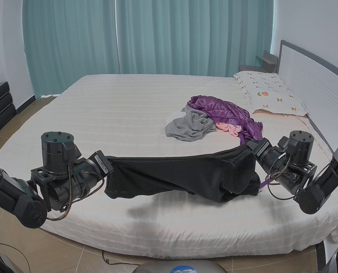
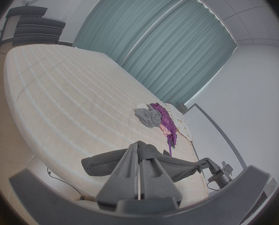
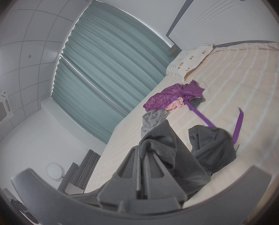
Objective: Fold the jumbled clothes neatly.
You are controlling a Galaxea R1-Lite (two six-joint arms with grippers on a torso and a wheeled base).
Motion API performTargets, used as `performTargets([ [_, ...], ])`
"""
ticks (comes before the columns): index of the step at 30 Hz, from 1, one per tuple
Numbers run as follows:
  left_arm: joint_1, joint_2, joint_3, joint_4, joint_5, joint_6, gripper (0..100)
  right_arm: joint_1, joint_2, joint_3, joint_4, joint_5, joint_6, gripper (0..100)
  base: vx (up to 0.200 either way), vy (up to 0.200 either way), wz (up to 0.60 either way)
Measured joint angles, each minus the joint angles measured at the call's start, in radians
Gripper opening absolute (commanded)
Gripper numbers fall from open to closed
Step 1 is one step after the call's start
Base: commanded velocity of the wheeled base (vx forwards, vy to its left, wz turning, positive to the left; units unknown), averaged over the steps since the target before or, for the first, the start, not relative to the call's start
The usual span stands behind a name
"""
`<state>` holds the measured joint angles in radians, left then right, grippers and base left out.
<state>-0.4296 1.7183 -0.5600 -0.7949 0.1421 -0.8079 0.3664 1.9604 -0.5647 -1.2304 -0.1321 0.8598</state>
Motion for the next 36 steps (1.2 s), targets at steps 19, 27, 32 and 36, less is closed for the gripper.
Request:
performTargets([
  [19, 0.010, -0.013, 0.000, -0.001, 0.000, 0.003, 0, 0.000, -0.013, -0.003, -0.019, -0.001, 0.001, 0, 0.000, 0.200, 0.00],
  [27, 0.011, -0.013, 0.000, -0.003, 0.000, 0.002, 0, 0.000, -0.016, 0.004, -0.041, -0.001, 0.001, 0, 0.000, 0.200, 0.00],
  [32, 0.011, -0.013, 0.000, -0.003, 0.000, 0.003, 0, 0.000, -0.016, 0.005, -0.041, -0.001, 0.001, 0, 0.000, 0.200, 0.00],
  [36, 0.011, -0.014, 0.000, -0.002, 0.000, 0.003, 0, 0.001, -0.016, 0.005, -0.041, -0.001, 0.001, 0, 0.000, 0.200, 0.00],
])
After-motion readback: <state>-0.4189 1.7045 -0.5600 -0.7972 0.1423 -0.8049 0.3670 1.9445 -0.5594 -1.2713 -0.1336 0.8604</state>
